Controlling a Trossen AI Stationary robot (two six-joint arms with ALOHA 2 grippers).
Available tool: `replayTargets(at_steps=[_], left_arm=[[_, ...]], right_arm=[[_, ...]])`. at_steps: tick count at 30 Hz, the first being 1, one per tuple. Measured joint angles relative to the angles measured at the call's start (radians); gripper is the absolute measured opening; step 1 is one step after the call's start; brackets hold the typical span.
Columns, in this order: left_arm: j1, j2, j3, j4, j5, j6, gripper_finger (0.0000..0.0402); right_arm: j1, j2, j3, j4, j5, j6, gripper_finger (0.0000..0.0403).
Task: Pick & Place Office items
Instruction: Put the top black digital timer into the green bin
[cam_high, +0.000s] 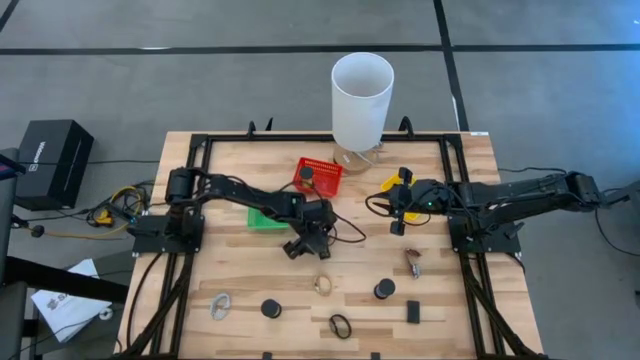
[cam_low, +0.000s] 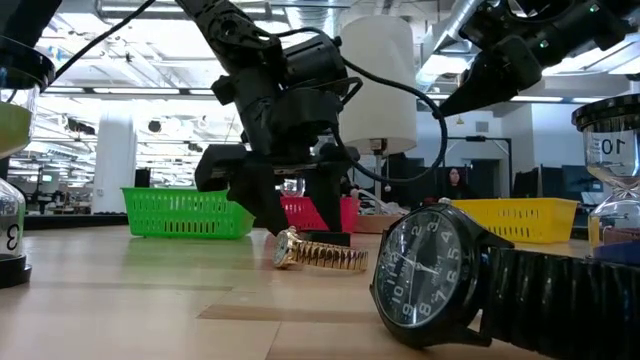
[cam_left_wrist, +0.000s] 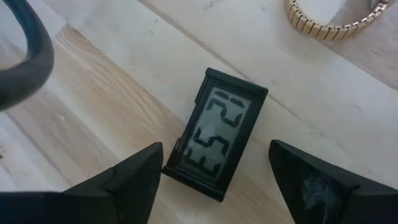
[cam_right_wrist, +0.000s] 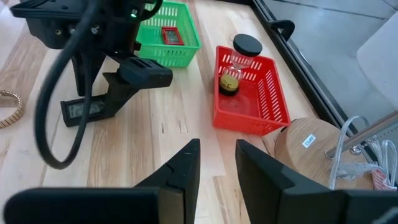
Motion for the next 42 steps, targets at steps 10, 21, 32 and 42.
replayTargets(at_steps=[10, 21, 32, 42], left_arm=[[0.003, 0.000, 0.000, -0.005, 0.008, -0.107, 0.0231], [0.003, 0.000, 0.000, -0.007, 0.009, -0.213, 0.0168], [0.003, -0.001, 0.000, -0.006, 0.010, -0.360, 0.0163], [0.003, -0.003, 0.000, -0.010, 0.009, -0.360, 0.0162]], right_arm=[[0.000, 0.000, 0.000, -0.002, 0.000, 0.000, 0.0093], [0.000, 0.000, 0.000, -0.003, 0.000, 0.000, 0.0093], [0.001, 0.000, 0.000, -0.003, 0.000, 0.026, 0.0093], [0.001, 0.000, 0.000, -0.004, 0.000, 0.027, 0.0093]])
